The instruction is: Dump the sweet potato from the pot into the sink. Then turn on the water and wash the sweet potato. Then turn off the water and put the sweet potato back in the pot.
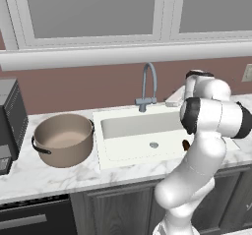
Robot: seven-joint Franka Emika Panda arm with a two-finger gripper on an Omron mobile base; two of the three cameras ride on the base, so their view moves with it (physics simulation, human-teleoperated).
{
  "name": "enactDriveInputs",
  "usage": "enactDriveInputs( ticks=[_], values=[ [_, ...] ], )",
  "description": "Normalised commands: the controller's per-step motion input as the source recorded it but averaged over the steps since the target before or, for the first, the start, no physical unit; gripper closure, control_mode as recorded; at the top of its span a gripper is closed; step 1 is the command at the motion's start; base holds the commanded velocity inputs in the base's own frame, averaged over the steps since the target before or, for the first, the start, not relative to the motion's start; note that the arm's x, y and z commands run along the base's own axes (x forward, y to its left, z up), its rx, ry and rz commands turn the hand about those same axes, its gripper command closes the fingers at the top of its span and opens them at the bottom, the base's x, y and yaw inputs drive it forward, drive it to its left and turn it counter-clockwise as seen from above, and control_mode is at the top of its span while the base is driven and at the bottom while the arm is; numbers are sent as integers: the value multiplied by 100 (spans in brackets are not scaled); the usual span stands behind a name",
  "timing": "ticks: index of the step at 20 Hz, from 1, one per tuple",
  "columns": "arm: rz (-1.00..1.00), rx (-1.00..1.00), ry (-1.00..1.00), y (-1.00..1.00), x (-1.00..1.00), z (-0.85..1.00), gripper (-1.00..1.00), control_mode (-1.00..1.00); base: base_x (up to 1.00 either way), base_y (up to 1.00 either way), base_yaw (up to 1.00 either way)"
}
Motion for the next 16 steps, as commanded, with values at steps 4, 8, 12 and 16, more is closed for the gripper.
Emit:
enactDriveInputs(
  ticks=[4, 8, 12, 16],
  values=[
    [6, 0, -7, 0, 33, -18, -100, -100, 0, 0, 0],
    [6, 0, -7, 1, 41, -12, -100, -100, 0, 0, 0],
    [7, 0, -6, 6, 44, -10, -100, -100, 0, 0, 0],
    [7, 0, -2, 14, 47, -8, -100, -100, 0, 0, 0]
  ],
)
